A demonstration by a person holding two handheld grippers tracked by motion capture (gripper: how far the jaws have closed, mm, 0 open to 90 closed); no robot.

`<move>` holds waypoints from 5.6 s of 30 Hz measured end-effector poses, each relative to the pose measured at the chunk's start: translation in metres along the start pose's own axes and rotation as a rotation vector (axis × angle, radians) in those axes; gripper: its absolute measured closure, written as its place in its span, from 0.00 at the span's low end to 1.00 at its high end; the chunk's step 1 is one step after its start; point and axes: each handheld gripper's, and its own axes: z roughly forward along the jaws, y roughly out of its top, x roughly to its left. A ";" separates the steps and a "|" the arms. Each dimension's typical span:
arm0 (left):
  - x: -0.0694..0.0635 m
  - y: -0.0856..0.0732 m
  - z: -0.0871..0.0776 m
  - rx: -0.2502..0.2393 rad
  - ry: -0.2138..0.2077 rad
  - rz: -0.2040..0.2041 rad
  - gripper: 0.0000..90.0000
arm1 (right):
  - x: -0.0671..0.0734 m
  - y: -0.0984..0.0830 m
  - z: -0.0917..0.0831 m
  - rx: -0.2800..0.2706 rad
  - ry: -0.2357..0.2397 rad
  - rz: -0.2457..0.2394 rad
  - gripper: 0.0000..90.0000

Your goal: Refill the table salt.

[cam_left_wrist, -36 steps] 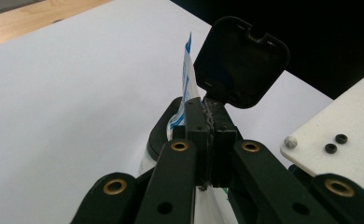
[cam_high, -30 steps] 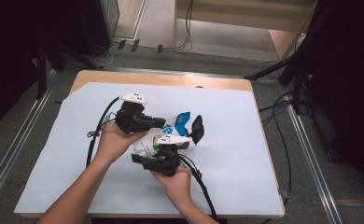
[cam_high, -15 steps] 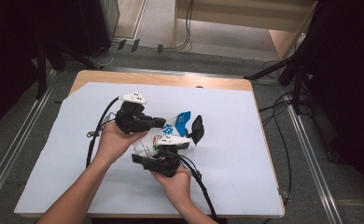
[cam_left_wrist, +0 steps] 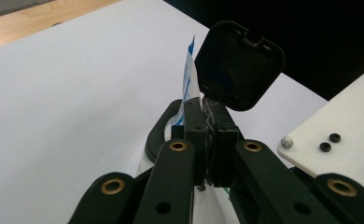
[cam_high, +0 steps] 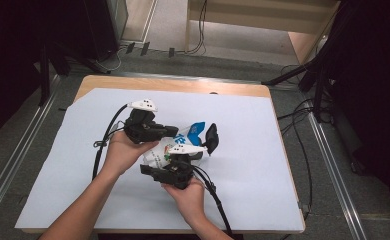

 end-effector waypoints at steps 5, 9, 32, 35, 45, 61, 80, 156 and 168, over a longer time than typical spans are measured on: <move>0.000 0.000 0.000 -0.003 0.002 -0.001 0.99 | 0.000 0.001 0.000 0.001 -0.006 -0.011 0.70; -0.002 0.001 0.000 -0.006 0.003 -0.001 1.00 | 0.001 0.002 -0.001 0.006 -0.009 -0.018 0.70; -0.004 0.001 -0.002 -0.012 0.010 0.007 1.00 | 0.002 -0.002 0.004 0.016 -0.042 -0.060 0.66; -0.004 0.001 -0.002 -0.019 0.011 0.007 1.00 | 0.001 -0.002 0.003 0.014 -0.043 -0.055 0.68; -0.003 0.001 0.000 -0.009 -0.007 0.008 0.97 | 0.001 0.000 0.001 0.010 -0.025 -0.032 0.69; -0.003 0.001 0.002 -0.018 -0.004 0.008 0.94 | 0.001 0.002 -0.001 -0.005 -0.014 -0.016 0.68; -0.005 0.002 0.002 -0.026 -0.002 0.017 0.99 | 0.000 0.003 -0.002 -0.004 -0.012 -0.013 0.69; -0.005 0.002 0.001 -0.038 0.002 0.016 0.97 | 0.002 0.005 -0.003 -0.007 0.005 -0.011 0.71; -0.006 0.003 0.001 -0.038 0.003 0.018 0.98 | 0.002 0.005 -0.003 -0.005 0.002 -0.012 0.71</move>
